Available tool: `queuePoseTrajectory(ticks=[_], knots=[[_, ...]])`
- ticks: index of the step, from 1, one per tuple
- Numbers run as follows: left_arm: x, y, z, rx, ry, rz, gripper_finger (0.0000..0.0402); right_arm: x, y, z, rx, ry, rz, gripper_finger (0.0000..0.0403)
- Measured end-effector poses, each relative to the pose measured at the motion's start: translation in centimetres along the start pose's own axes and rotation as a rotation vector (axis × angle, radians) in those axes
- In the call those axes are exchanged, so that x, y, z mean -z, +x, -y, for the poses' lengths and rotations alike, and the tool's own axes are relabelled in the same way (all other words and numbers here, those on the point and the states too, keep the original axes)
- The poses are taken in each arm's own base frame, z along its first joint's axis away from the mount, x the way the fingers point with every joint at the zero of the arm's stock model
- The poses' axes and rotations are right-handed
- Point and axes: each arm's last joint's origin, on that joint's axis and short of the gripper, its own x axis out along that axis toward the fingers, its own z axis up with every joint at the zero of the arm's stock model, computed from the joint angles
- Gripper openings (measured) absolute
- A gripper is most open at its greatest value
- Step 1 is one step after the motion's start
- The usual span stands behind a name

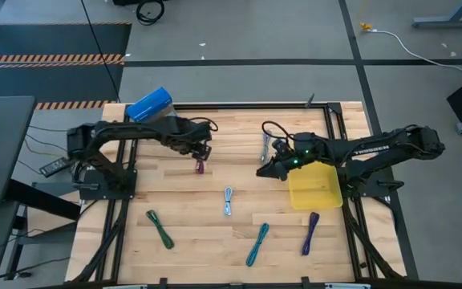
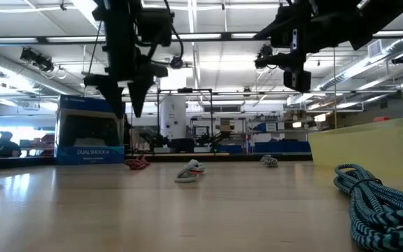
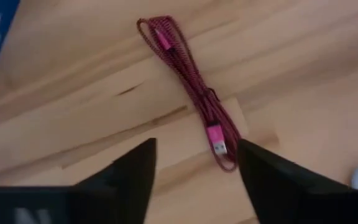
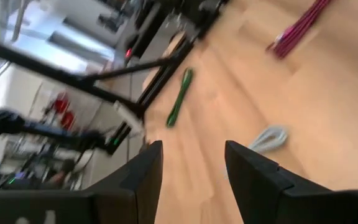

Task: Pick and place USB-C Cables
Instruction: Put the pink USB cable into the yellow container

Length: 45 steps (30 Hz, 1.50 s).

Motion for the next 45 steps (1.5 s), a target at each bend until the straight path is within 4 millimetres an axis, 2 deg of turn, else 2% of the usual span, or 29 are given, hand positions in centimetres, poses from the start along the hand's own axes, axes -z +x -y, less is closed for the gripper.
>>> queuePoseTrajectory(ticks=[4, 8, 12, 20, 28, 32, 37, 40, 45], knots=[[-0.8, 1.9, 0.5, 0.001, -0.098, -0.018, 0.0293, 0.3, -0.1, 0.0, -0.038, 0.000, -0.082, 0.0180], [-1.5, 3.7, 1.7, 0.060, -0.185, -0.017, 0.0312, 0.8, -0.1, 0.3, -0.027, -0.001, -0.151, 0.0181], [-1.4, 5.4, 2.4, 0.040, -0.228, -0.043, 0.0313, 1.0, -0.1, 0.4, -0.039, 0.007, -0.190, 0.0181], [-1.5, 7.7, 2.0, -0.048, -0.210, -0.093, 0.0312, 1.0, -0.1, 0.3, -0.053, 0.044, -0.208, 0.0180], [-1.7, 10.2, 2.7, -0.020, -0.191, -0.126, 0.0311, 0.7, -0.2, 0.5, -0.050, 0.061, -0.192, 0.0180], [-1.5, 10.7, 3.1, -0.006, -0.184, -0.148, 0.0307, 0.5, -0.3, 0.6, -0.041, 0.095, -0.184, 0.0179], [-1.3, 10.4, 3.3, 0.006, -0.181, -0.142, 0.0261, 0.5, -0.3, 0.6, -0.043, 0.090, -0.185, 0.0179], [-1.3, 10.2, 3.3, 0.028, -0.185, -0.161, 0.0200, 0.5, -0.3, 0.6, -0.044, 0.086, -0.186, 0.0179], [-1.0, 9.9, 3.6, 0.075, -0.191, -0.219, 0.0077, 0.6, -0.3, 0.5, -0.076, 0.079, -0.223, 0.0179]])
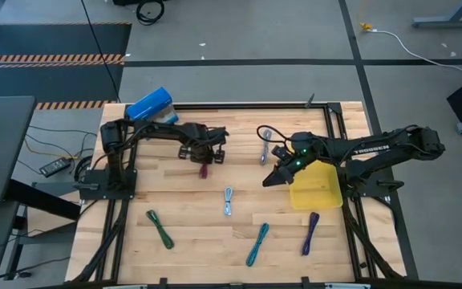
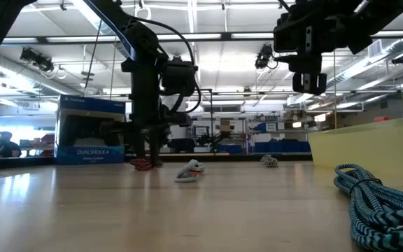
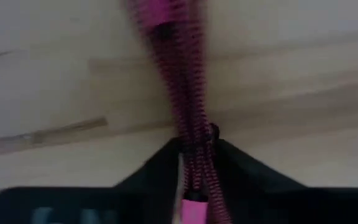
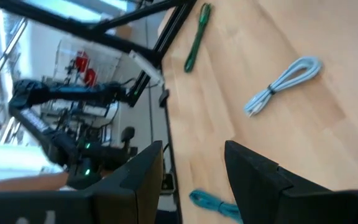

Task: Pick and place USB-C Cables
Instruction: Put the pink USB cable into the yellow container

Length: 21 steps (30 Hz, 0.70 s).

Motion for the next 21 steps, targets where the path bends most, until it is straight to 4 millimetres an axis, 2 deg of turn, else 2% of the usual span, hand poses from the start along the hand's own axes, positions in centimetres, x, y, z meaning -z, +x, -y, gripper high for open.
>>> queuePoseTrajectory(ticks=[2, 3, 6, 9, 11, 16, 18, 21], knots=[[0.2, 0.0, 0.3, 0.015, 0.026, 0.004, 0.0031, 0.1, 0.0, -0.1, -0.025, -0.024, -0.033, 0.0179], [0.3, -0.1, 0.5, 0.033, 0.035, 0.002, 0.0021, 0.2, 0.0, -0.1, -0.042, -0.032, -0.054, 0.0179], [0.5, -0.1, 0.8, 0.090, 0.036, -0.049, 0.0021, 0.3, 0.0, -0.2, -0.087, -0.038, -0.112, 0.0179], [0.8, -1.2, 1.5, 0.131, 0.043, -0.061, 0.0022, 0.3, -0.1, -0.2, -0.114, -0.048, -0.145, 0.0179], [0.9, -3.4, 2.3, 0.181, 0.055, -0.008, 0.0020, 0.3, -0.3, 0.0, -0.109, -0.061, -0.146, 0.0178], [1.8, -12.1, 4.1, 0.358, 0.093, 0.295, 0.0020, -0.5, -0.8, 0.3, -0.109, -0.129, -0.107, 0.0178], [2.6, -15.8, 4.4, 0.440, 0.122, 0.410, 0.0020, -1.2, -1.3, 0.2, -0.128, -0.163, -0.056, 0.0178], [4.3, -19.8, 4.5, 0.528, 0.179, 0.528, 0.0020, -2.6, -2.5, -0.5, -0.177, -0.202, 0.079, 0.0178]])
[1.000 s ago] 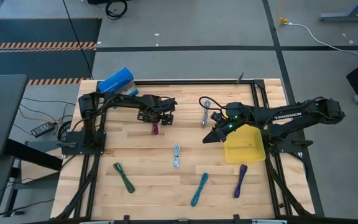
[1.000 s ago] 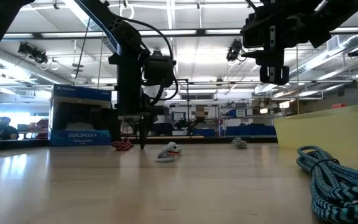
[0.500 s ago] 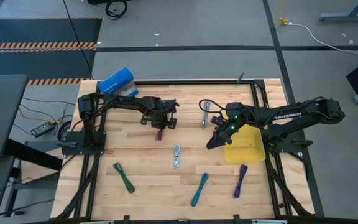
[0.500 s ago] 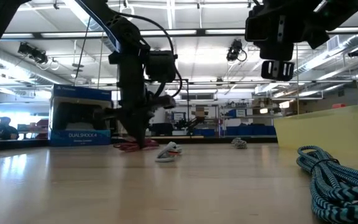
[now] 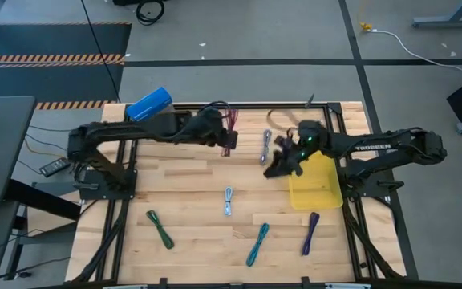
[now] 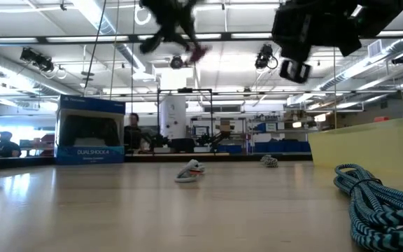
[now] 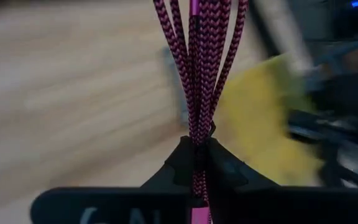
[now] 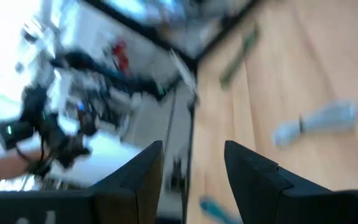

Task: Pick and place USB-C Cables
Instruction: Put the pink USB cable into the yellow container

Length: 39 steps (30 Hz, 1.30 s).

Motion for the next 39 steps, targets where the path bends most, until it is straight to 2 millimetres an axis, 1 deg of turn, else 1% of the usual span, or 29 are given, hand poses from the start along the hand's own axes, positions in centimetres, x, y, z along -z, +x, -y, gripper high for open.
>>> queuePoseTrajectory(ticks=[3, 6, 8, 11, 16, 21, 26, 32, 39], knots=[[0.2, -2.1, 1.6, 0.108, 0.045, 0.063, 0.0019, -1.8, -1.1, -1.4, -0.047, -0.066, 0.201, 0.0178], [0.8, -2.8, 2.6, 0.181, 0.057, 0.080, 0.0019, -3.0, -2.2, -2.4, -0.053, -0.145, 0.381, 0.0178], [1.3, -3.0, 3.1, 0.212, 0.065, 0.083, 0.0020, -3.5, -2.7, -2.5, -0.022, -0.177, 0.426, 0.0178], [1.7, -3.2, 3.8, 0.263, 0.080, 0.086, 0.0026, -4.2, -3.0, -2.4, 0.016, -0.175, 0.438, 0.0178], [2.0, -3.6, 4.6, 0.343, 0.109, 0.085, 0.0026, -5.5, -2.7, -3.1, 0.032, -0.217, 0.482, 0.0178], [2.2, -3.7, 4.8, 0.380, 0.137, 0.057, 0.0026, -7.0, -2.3, -4.0, 0.031, -0.239, 0.503, 0.0178], [2.1, -3.7, 4.8, 0.408, 0.172, 0.030, 0.0028, -8.0, -1.4, -4.5, 0.028, -0.242, 0.505, 0.0178], [2.0, -3.6, 4.8, 0.415, 0.179, 0.020, 0.0030, -8.4, 0.3, -5.0, -0.010, -0.244, 0.459, 0.0178], [2.2, -3.7, 4.9, 0.453, 0.178, -0.021, 0.0036, -8.5, 1.6, -4.1, 0.022, -0.220, 0.483, 0.0173]])
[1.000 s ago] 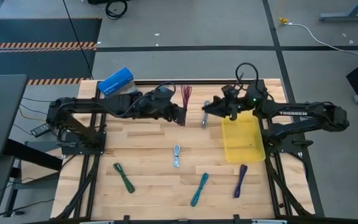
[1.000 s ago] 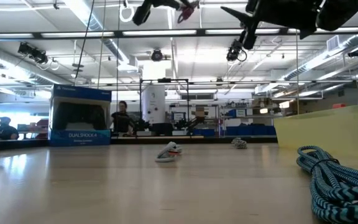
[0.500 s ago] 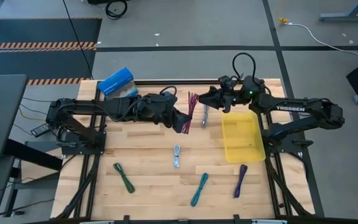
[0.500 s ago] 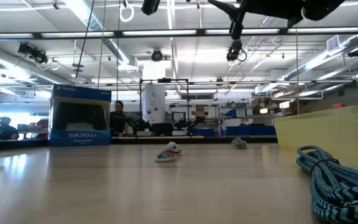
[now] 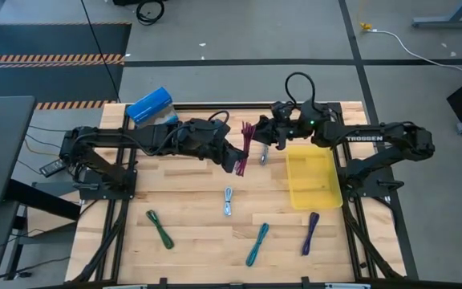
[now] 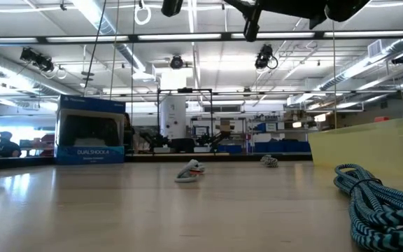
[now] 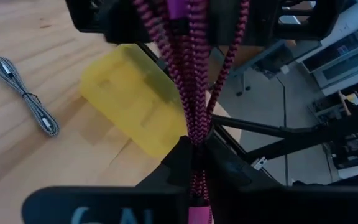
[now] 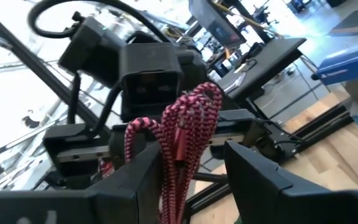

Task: Pick and place USB-C Cables
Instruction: Put the pink USB cable into the yellow container

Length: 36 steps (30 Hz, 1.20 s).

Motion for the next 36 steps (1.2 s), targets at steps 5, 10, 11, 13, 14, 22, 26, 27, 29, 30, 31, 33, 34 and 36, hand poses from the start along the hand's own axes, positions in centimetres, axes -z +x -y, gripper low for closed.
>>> queuePoseTrajectory(ticks=[5, 10, 11, 13, 14, 22, 26, 27, 29, 30, 31, 33, 34, 36], knots=[[0.0, 0.0, 0.0, 0.001, -0.016, 0.001, 0.0059, 0.0, 0.0, 0.0, 0.010, -0.001, 0.016, 0.0114], [0.1, 0.0, -0.2, -0.026, -0.025, 0.002, 0.0089, -0.2, -0.1, -0.2, -0.001, -0.007, 0.018, 0.0019], [0.1, 0.0, -0.2, -0.032, -0.026, -0.001, 0.0094, -0.1, -0.1, -0.1, 0.002, -0.001, 0.013, 0.0019], [0.0, -0.4, -0.3, -0.041, -0.026, -0.010, 0.0104, -0.1, -0.1, -0.1, -0.004, 0.004, -0.001, 0.0019], [-0.1, -0.5, -0.3, -0.039, -0.025, -0.007, 0.0107, 0.0, -0.1, -0.1, -0.004, 0.010, -0.017, 0.0019], [-0.9, -3.8, 0.3, 0.012, 0.027, -0.004, 0.0116, 2.1, -1.6, 1.0, 0.166, 0.096, -0.298, 0.0019], [-1.4, -5.6, 0.7, 0.032, 0.028, 0.028, 0.0117, 3.8, -3.2, 1.5, 0.305, 0.177, -0.487, 0.0019], [-1.5, -5.9, 0.8, 0.039, 0.028, 0.036, 0.0117, 4.1, -3.7, 1.6, 0.339, 0.198, -0.530, 0.0019], [-1.6, -6.7, 1.0, 0.049, 0.027, 0.050, 0.0117, 4.7, -4.9, 1.6, 0.411, 0.232, -0.610, 0.0019], [-1.7, -7.0, 1.1, 0.055, 0.025, 0.065, 0.0117, 4.9, -5.5, 1.6, 0.440, 0.247, -0.643, 0.0019], [-1.8, -7.3, 1.1, 0.057, 0.024, 0.075, 0.0117, 5.0, -6.0, 1.5, 0.464, 0.256, -0.671, 0.0019], [-1.8, -7.6, 1.3, 0.056, 0.024, 0.086, 0.0117, 5.3, -7.3, 1.3, 0.524, 0.284, -0.727, 0.0019], [-1.8, -7.6, 1.3, 0.054, 0.024, 0.093, 0.0117, 5.3, -7.9, 1.2, 0.553, 0.297, -0.746, 0.0019], [-1.6, -7.5, 1.4, 0.043, 0.029, 0.091, 0.0117, 5.3, -9.1, 1.0, 0.619, 0.322, -0.767, 0.0019]])
